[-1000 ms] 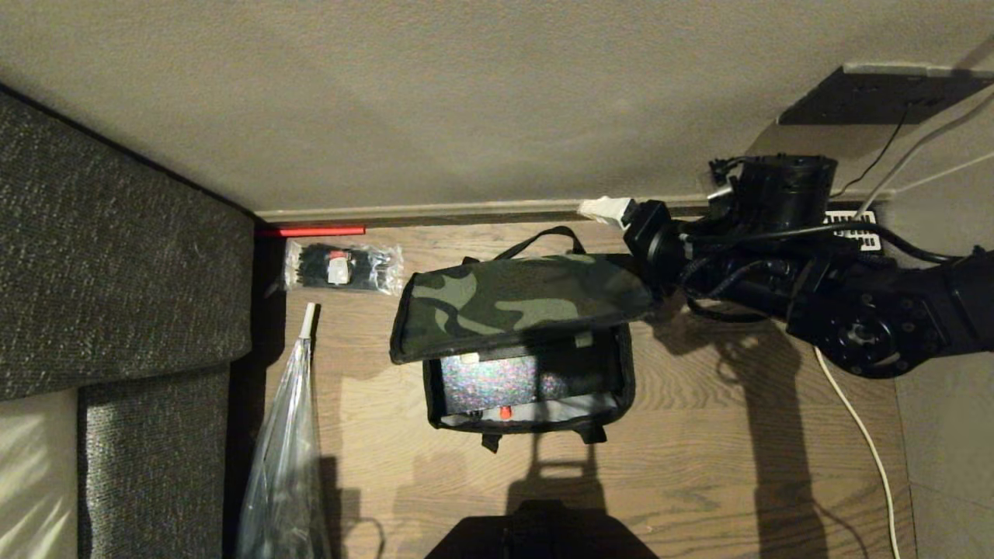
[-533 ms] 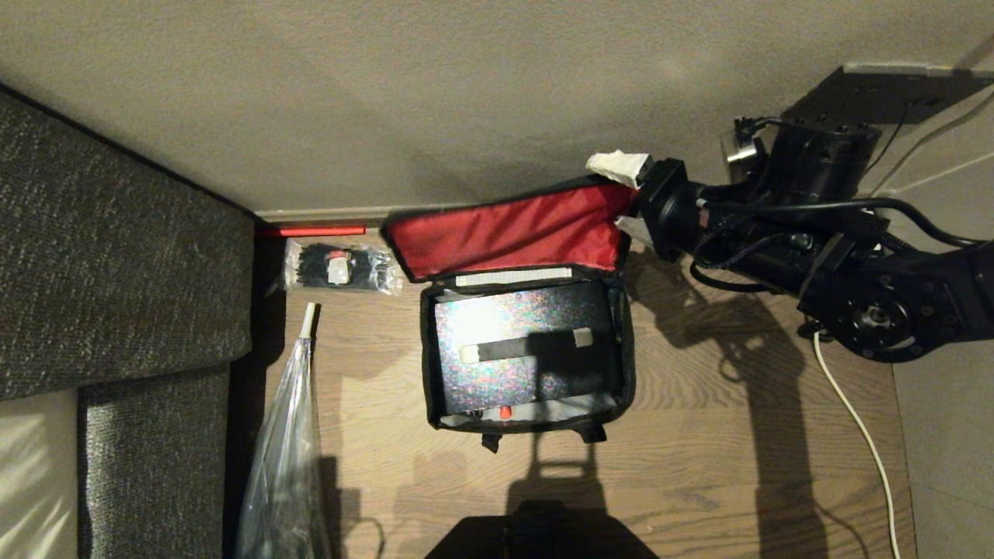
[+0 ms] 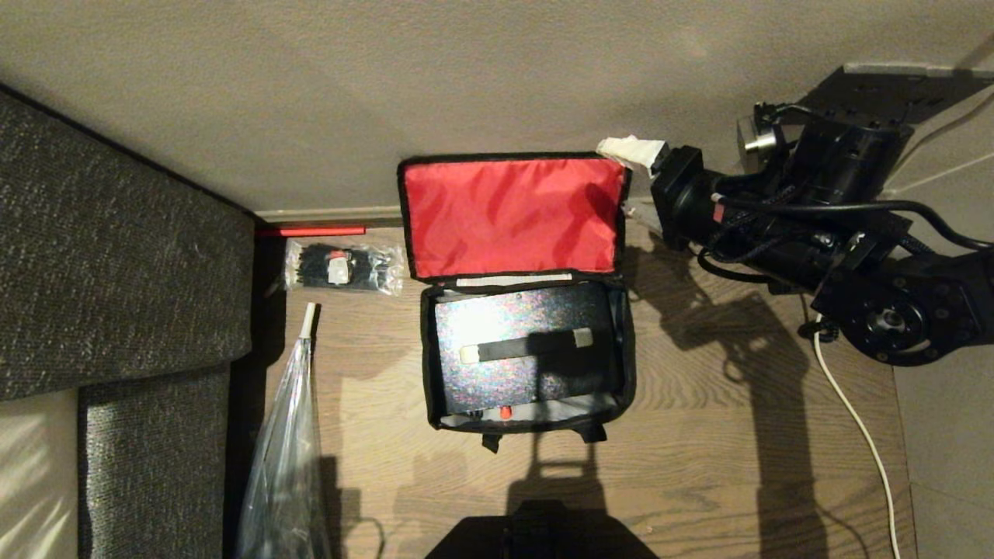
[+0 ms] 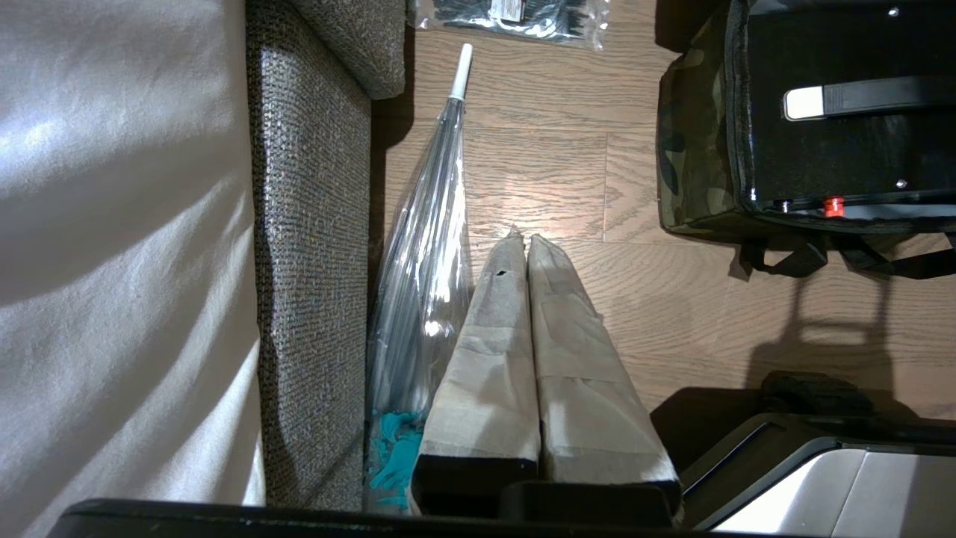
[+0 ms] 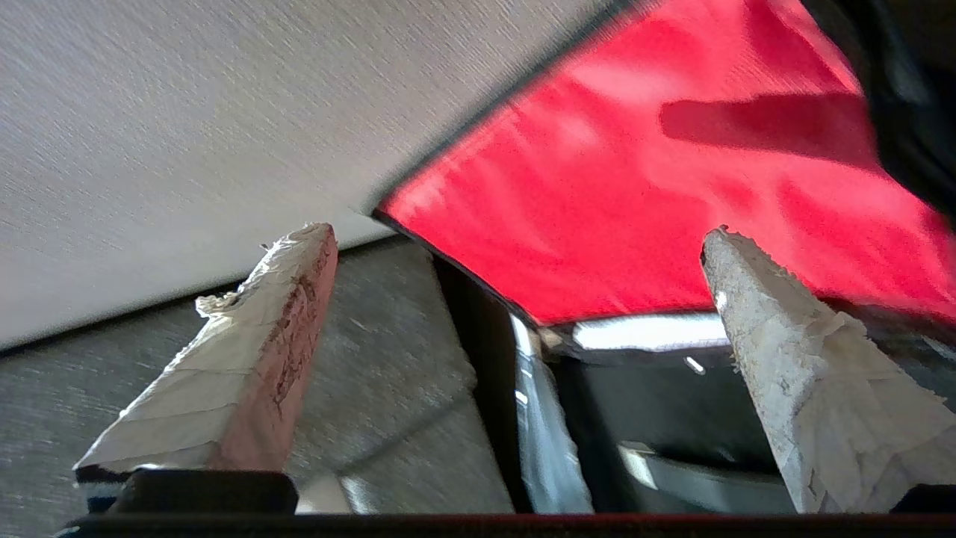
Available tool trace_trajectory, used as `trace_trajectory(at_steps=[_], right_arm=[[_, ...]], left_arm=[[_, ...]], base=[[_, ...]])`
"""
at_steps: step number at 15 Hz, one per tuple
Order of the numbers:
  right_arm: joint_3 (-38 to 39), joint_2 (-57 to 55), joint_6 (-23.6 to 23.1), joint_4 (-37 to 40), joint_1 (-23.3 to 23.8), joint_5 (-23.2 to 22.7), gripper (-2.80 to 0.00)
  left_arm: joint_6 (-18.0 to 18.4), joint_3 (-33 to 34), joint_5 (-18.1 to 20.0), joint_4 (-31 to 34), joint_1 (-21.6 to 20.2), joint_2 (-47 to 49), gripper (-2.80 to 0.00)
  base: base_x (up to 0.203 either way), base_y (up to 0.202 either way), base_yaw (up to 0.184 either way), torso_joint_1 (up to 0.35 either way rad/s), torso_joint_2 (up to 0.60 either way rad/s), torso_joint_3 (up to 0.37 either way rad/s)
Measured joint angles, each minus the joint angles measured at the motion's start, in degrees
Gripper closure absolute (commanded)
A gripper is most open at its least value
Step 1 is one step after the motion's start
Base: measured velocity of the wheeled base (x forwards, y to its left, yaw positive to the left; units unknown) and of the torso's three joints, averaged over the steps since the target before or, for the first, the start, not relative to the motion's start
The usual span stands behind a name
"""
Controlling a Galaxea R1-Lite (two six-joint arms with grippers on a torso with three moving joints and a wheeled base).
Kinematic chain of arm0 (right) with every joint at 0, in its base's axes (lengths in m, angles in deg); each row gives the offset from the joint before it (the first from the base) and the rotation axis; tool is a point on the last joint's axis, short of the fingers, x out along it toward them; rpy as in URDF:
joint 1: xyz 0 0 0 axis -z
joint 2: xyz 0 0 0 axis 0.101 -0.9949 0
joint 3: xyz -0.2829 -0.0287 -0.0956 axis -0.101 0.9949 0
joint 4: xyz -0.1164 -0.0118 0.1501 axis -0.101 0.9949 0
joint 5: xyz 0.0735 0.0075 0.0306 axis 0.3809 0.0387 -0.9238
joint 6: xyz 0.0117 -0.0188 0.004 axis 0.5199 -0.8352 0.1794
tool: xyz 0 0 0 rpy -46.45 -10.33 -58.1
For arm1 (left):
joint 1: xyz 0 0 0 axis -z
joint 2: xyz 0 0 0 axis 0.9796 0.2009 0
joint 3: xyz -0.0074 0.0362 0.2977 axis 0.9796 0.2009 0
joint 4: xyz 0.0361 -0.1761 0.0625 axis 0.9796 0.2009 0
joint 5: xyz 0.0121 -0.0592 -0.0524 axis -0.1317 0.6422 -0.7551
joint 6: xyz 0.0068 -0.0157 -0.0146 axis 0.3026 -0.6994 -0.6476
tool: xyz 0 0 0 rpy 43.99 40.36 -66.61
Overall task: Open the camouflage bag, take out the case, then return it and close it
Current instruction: Open the top of the storage box, then grip the handle
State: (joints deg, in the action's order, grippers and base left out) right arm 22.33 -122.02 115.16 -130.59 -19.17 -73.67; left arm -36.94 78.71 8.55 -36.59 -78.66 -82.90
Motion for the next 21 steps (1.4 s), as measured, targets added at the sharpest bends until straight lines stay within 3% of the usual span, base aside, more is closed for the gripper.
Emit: trace_trajectory(at_steps=[3, 7, 8, 11, 14, 17, 18, 21], right_arm=[[2.8, 0.7, -1.5, 0.0, 0.1, -0.4, -2.8], [8.8, 5.0, -1.0, -0.5, 0.0, -6.7, -2.8], [10.7, 6.6, 0.1, -0.4, 0.0, -7.8, 0.0], [14.7, 11.6, 5.5, 0.3, -0.1, -10.8, 0.0], [17.1, 17.2, 6.4, 5.8, -0.1, -18.1, 0.0], [18.8, 23.7, 6.2, 14.3, -0.1, -22.6, 0.0], [19.7, 25.0, 5.1, 15.0, -0.1, -23.2, 0.0], [27.9, 27.8, -5.5, 16.0, 0.2, -21.1, 0.0]], left_arm=[[0.0, 0.0, 0.0, 0.0, 0.0, 0.0, 0.0], [0.0, 0.0, 0.0, 0.0, 0.0, 0.0, 0.0], [0.0, 0.0, 0.0, 0.0, 0.0, 0.0, 0.0], [0.0, 0.0, 0.0, 0.0, 0.0, 0.0, 0.0], [0.0, 0.0, 0.0, 0.0, 0.0, 0.0, 0.0], [0.0, 0.0, 0.0, 0.0, 0.0, 0.0, 0.0], [0.0, 0.0, 0.0, 0.0, 0.0, 0.0, 0.0], [0.0, 0.0, 0.0, 0.0, 0.0, 0.0, 0.0]], base=[[0.0, 0.0, 0.0, 0.0, 0.0, 0.0], [0.0, 0.0, 0.0, 0.0, 0.0, 0.0], [0.0, 0.0, 0.0, 0.0, 0.0, 0.0], [0.0, 0.0, 0.0, 0.0, 0.0, 0.0], [0.0, 0.0, 0.0, 0.0, 0.0, 0.0], [0.0, 0.0, 0.0, 0.0, 0.0, 0.0], [0.0, 0.0, 0.0, 0.0, 0.0, 0.0], [0.0, 0.0, 0.0, 0.0, 0.0, 0.0]])
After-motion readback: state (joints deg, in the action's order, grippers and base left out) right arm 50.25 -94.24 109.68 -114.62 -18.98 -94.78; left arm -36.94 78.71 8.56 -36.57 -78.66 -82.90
